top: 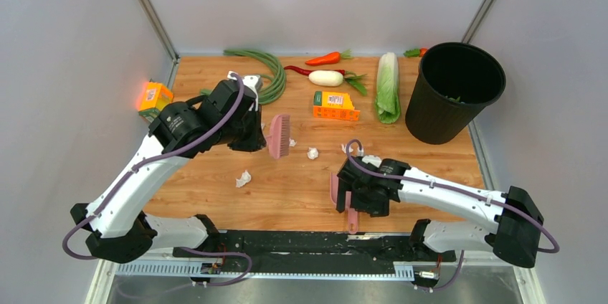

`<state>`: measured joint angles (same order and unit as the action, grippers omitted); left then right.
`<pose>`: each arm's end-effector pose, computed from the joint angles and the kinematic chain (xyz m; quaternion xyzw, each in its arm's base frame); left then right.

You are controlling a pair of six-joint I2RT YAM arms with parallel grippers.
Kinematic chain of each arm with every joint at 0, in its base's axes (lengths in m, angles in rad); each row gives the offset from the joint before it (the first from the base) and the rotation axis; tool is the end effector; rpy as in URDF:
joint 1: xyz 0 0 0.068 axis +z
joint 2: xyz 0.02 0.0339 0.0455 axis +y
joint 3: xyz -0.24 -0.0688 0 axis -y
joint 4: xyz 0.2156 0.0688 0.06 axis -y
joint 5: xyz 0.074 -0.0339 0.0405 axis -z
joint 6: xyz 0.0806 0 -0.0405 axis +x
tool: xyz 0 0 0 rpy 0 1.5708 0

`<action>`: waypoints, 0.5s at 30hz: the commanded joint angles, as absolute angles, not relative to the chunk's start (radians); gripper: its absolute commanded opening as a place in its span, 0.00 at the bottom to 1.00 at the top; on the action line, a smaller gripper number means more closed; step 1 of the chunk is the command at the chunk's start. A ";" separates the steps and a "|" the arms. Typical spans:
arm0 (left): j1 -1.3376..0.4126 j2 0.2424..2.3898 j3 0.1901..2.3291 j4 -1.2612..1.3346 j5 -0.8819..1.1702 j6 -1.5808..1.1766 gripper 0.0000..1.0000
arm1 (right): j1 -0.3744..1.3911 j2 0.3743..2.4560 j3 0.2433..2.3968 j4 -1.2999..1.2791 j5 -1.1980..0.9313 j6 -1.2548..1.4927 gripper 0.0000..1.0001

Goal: Sweep away the paper scraps from the table

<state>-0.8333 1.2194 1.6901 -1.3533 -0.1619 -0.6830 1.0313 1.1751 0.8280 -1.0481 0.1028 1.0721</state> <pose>0.1440 -0.1392 0.3715 0.0432 0.9377 -0.1759 0.2965 0.0983 0.1481 0.1662 0.0248 0.9945 0.0506 0.0879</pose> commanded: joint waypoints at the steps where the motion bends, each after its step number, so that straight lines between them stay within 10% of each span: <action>1: -0.831 1.229 1.735 -1.540 -0.160 -0.759 0.00 | 1.089 1.184 0.808 -0.951 0.095 1.175 0.96; 15: -0.831 1.218 1.746 -1.545 -0.141 -0.742 0.00 | 1.204 1.267 0.718 -0.917 0.196 1.334 0.79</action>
<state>-0.8333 1.2385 1.7153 -1.3533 -0.1581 -0.6823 1.1877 1.2758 0.7467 -0.9447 0.1421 1.2449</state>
